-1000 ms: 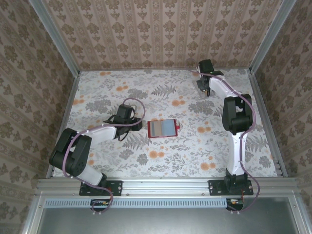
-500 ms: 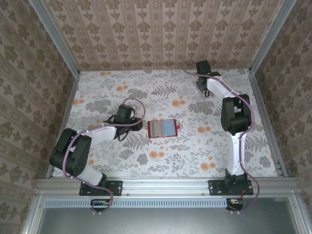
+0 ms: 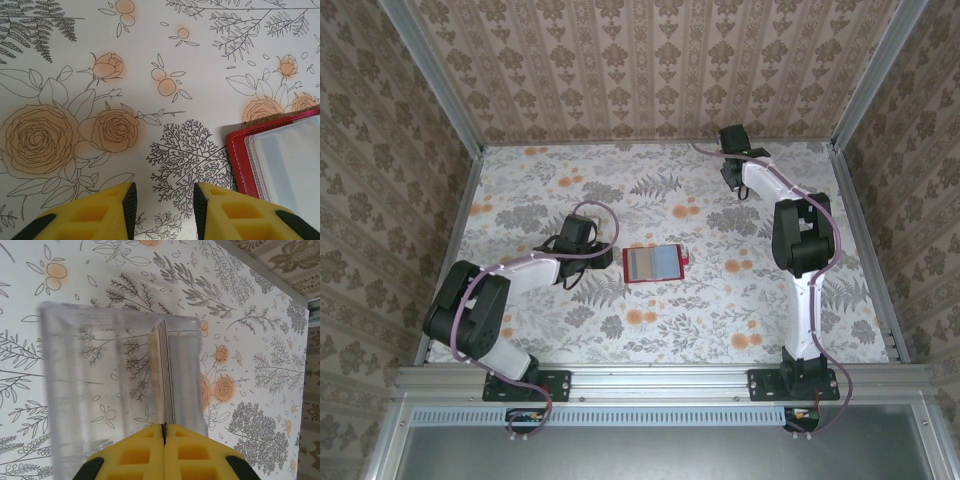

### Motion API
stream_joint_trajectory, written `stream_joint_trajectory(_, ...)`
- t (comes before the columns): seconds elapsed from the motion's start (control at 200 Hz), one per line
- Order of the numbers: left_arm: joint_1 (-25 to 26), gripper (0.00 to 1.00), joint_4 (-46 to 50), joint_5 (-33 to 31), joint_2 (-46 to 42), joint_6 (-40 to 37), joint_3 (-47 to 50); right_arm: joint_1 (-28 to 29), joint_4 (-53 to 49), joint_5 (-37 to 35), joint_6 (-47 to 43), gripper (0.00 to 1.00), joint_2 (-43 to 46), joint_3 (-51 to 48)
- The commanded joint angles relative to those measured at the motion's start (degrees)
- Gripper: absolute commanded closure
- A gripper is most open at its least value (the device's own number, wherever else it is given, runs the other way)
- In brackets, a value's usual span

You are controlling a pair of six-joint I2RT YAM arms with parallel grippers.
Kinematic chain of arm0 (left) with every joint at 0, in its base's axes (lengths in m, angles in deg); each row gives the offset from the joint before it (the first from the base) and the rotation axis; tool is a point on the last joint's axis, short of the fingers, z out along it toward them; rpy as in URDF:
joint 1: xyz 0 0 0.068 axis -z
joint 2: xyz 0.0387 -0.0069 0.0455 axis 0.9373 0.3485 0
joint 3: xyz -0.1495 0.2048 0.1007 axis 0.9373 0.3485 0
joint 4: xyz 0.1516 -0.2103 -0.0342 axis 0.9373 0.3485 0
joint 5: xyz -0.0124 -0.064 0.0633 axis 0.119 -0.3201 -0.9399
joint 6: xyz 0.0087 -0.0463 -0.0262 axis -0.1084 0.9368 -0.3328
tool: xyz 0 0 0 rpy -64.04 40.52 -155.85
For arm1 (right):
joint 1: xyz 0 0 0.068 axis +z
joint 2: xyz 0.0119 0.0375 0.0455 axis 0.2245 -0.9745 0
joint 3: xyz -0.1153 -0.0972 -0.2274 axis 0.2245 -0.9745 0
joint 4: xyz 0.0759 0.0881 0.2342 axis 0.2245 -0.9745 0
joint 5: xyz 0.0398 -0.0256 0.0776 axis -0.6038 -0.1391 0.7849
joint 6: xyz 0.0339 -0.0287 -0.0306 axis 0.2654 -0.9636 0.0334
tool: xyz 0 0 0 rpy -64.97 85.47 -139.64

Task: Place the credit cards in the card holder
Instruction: Pick up the credit card from the storage box.

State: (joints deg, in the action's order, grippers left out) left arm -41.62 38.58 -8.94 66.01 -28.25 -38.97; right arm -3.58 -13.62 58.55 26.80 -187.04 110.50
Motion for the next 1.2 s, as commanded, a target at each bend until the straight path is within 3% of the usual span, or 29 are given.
stream_joint_trajectory(0.0, -0.2, 0.62, 0.8, 0.6, 0.1, -0.1, -1.4, 0.5, 0.3, -2.4, -1.1, 0.96, 2.5, -0.2)
stream_joint_trajectory(0.75, -0.2, 0.62, 1.2, 1.7, 0.2, -0.1, -1.8, 1.0, -4.6, 6.3, 6.3, 1.00, 8.1, -2.1)
stream_joint_trajectory(0.87, -0.2, 0.62, 1.3, 1.9, -0.1, -0.1, -1.8, 1.1, -7.5, 13.7, 12.2, 1.00, 13.4, -3.7)
stream_joint_trajectory(1.195, 0.6, 0.60, -2.2, 3.1, -2.1, 0.7, 0.4, 1.3, -2.4, 31.2, 25.4, 1.00, 34.3, -22.2)
